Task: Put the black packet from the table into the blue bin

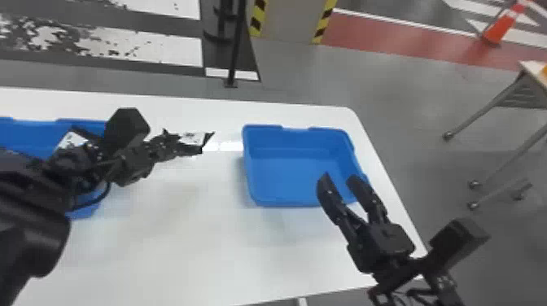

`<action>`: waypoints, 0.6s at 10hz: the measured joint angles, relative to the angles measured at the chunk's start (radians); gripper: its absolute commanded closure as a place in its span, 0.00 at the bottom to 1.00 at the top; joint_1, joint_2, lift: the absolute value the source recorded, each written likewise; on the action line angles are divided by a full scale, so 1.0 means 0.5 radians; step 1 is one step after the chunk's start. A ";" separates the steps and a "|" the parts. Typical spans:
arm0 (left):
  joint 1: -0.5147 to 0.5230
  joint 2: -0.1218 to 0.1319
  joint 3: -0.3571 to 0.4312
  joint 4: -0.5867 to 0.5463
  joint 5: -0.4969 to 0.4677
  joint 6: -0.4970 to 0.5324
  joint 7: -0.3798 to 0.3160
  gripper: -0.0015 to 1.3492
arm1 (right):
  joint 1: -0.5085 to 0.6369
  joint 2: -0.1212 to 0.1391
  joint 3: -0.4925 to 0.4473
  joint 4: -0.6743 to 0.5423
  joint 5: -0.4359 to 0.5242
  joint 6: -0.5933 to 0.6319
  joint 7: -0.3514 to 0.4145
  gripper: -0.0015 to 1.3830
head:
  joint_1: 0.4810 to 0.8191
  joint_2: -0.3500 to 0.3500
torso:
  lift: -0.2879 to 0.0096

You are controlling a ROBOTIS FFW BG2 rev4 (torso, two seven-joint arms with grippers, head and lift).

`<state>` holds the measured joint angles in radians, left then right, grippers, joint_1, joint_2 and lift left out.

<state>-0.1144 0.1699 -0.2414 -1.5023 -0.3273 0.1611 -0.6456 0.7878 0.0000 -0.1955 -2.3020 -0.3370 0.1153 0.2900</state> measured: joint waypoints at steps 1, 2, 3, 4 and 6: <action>0.134 0.025 0.207 -0.214 -0.023 0.014 -0.015 0.90 | 0.000 0.000 0.000 -0.003 -0.003 0.000 0.000 0.37 | 0.63 0.24 | 0.60; 0.277 0.037 0.410 -0.427 -0.041 0.041 -0.023 0.90 | 0.004 0.000 0.000 -0.007 -0.010 0.000 0.000 0.37 | 0.63 0.33 | 0.60; 0.401 0.036 0.591 -0.587 -0.051 0.064 -0.036 0.90 | 0.008 0.000 0.000 -0.010 -0.015 0.000 0.000 0.37 | 0.63 0.40 | 0.60; 0.512 0.026 0.752 -0.709 -0.060 0.085 -0.056 0.90 | 0.008 0.000 0.000 -0.015 -0.017 0.000 -0.002 0.37 | 0.63 0.48 | 0.60; 0.722 -0.008 0.985 -0.904 -0.068 0.126 -0.083 0.87 | 0.007 0.000 0.000 -0.024 -0.023 0.000 -0.006 0.37 | 0.63 0.58 | 0.60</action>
<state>0.2467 0.1657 0.2508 -1.9543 -0.3612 0.2239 -0.6872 0.7913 0.0000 -0.1956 -2.3140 -0.3482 0.1153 0.2868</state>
